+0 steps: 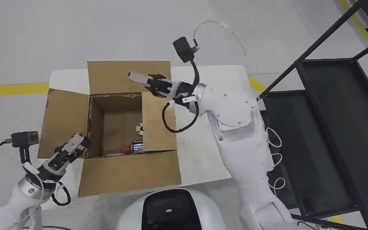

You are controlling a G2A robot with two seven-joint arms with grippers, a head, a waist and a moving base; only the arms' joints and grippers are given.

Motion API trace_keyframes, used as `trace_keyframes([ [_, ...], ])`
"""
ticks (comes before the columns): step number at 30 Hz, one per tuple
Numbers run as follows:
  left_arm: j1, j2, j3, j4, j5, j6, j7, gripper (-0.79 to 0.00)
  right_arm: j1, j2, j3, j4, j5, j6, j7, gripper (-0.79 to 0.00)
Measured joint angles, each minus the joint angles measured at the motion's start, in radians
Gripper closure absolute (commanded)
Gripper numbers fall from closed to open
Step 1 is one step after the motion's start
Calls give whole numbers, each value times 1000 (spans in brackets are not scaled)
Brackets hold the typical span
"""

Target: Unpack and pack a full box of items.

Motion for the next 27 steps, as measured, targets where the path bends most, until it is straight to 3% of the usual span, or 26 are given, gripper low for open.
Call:
trace_keyframes([
  [9, -140, 9, 193, 35, 51, 81, -43, -785, -52, 9, 56, -37, 26, -14, -48, -785],
  [14, -212, 15, 264, 66, 56, 222, -66, -785, -52, 9, 56, -37, 26, -14, -48, -785],
  [19, -274, 21, 306, 105, 98, 303, -55, -785, -83, 16, 71, -72, 47, -22, -52, -785],
  [27, -311, 24, 404, 134, 154, 320, -27, -785, -163, 40, 162, -178, 174, -69, 8, -785],
])
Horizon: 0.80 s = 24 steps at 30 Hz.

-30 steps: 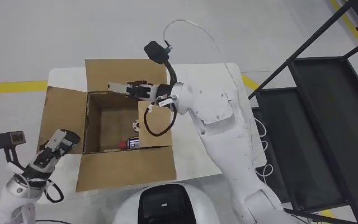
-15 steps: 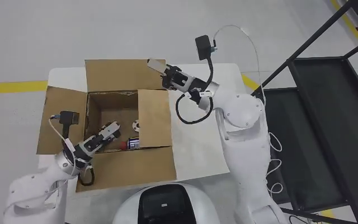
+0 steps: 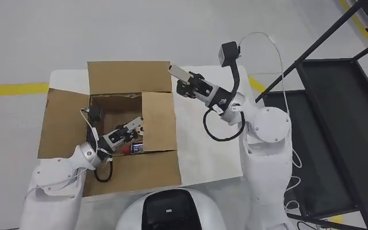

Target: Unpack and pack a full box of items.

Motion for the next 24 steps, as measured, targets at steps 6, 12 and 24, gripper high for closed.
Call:
trace_keyframes([
  [6, -12, 0, 62, -6, 10, -30, 35, -785, -30, 15, 40, -24, 62, -17, -4, -785],
  [12, -7, 1, 100, -59, -7, -138, 61, -785, -35, 29, 31, -38, 82, -26, 3, -785],
  [24, -85, -17, 290, -22, 28, -206, 200, -785, -74, 53, 42, -134, 152, -38, -45, -785],
])
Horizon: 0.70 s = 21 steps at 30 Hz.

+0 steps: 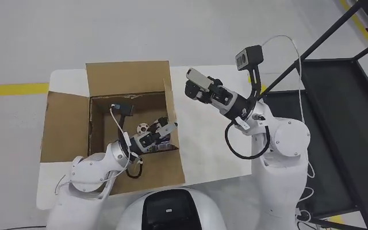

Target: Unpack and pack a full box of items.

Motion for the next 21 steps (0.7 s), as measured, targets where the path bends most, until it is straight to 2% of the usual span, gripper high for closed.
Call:
trace_keyframes([
  [12, -116, -29, 195, 127, 186, 71, 181, -785, -33, 24, 73, -87, 59, 47, -85, -785],
  [21, -193, -55, 308, 216, 254, 153, 243, -785, -49, 41, 85, -90, 86, 54, -115, -785],
])
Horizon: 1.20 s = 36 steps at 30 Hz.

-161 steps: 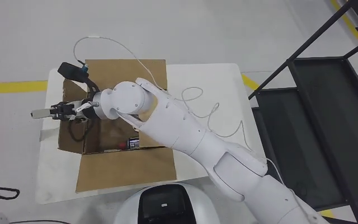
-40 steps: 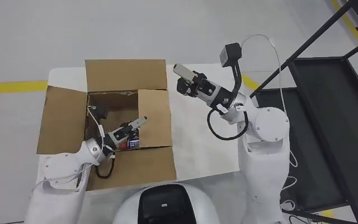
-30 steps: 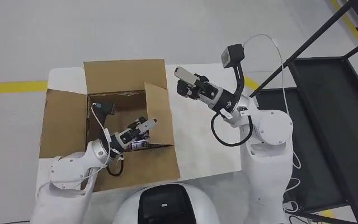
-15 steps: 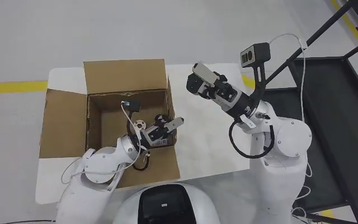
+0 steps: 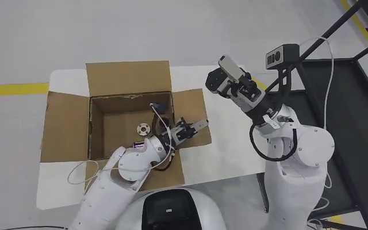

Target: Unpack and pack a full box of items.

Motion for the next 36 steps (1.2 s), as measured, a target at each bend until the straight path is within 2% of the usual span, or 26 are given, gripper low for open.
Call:
trace_keyframes([
  [11, -16, -9, 24, 38, 27, 48, 17, -785, -24, 20, 3, 4, 27, -1, -21, -785],
  [16, 24, -2, -39, -46, -37, -47, 52, -785, -24, 30, -2, 2, 22, 20, -26, -785],
  [22, 164, 31, -241, -168, -109, -120, 82, -785, 7, 41, -10, -7, 26, 46, -32, -785],
  [27, 332, 57, -461, -276, -187, -262, 120, -785, 33, 47, -30, 58, 71, 53, -42, -785],
  [32, 466, 69, -703, -327, -226, -413, 230, -785, 92, 65, -150, 138, -148, 200, 1, -785],
  [36, 532, 76, -860, -333, -345, -503, 210, -785, 181, 77, -288, 190, -360, 301, 67, -785],
])
